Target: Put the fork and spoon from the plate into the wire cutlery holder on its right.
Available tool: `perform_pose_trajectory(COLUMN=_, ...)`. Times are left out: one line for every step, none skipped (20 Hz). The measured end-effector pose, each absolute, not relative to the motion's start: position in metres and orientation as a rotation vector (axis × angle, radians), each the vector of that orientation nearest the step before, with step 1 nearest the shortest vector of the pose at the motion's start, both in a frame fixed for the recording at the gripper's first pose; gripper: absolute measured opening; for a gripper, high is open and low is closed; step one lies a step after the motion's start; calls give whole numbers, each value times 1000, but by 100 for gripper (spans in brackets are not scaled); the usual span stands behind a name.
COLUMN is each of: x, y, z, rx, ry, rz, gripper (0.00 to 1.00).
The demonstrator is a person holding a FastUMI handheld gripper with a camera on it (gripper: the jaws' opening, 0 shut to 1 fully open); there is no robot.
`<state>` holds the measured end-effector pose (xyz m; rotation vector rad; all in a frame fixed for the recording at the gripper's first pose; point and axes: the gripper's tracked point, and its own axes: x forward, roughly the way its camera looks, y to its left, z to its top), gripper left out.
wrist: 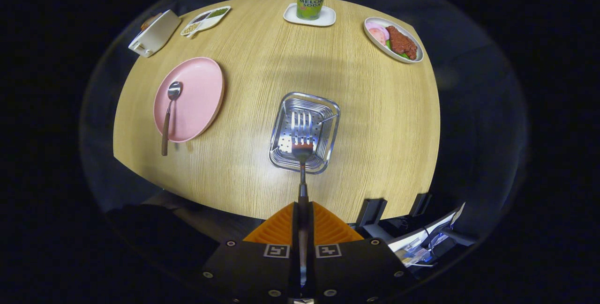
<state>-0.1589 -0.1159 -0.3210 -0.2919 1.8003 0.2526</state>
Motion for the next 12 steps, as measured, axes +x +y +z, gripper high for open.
perform_pose_trajectory(x=-157, y=-118, z=-323, rx=-294, ry=1816, rz=254, gripper=6)
perform_pose_trajectory(x=-156, y=-121, z=-325, rx=-309, ry=1830, rz=261, gripper=6)
perform_pose_trajectory(x=-155, y=-123, z=-328, rx=-328, ry=1843, rz=266, gripper=6)
perform_pose_trajectory(x=-154, y=-125, z=-330, rx=-339, ry=1859, rz=273, gripper=6)
perform_pose_trajectory(x=-154, y=-124, z=-331, rx=-337, ry=1874, rz=278, gripper=6)
perform_pose_trajectory(x=-152, y=-121, z=-332, rx=-331, ry=1883, rz=282, gripper=6)
perform_pose_trajectory(x=-149, y=-119, z=-334, rx=-323, ry=1885, rz=290, gripper=6)
perform_pose_trajectory(x=-145, y=-119, z=-337, rx=-318, ry=1886, rz=292, gripper=8)
perform_pose_trajectory(x=-138, y=-119, z=-338, rx=-318, ry=1874, rz=280, gripper=8)
perform_pose_trajectory(x=-132, y=-120, z=-340, rx=-321, ry=1863, rz=264, gripper=9)
perform_pose_trajectory(x=-124, y=-118, z=-341, rx=-312, ry=1841, rz=253, gripper=9)
perform_pose_trajectory(x=-119, y=-114, z=-341, rx=-299, ry=1824, rz=250, gripper=9)
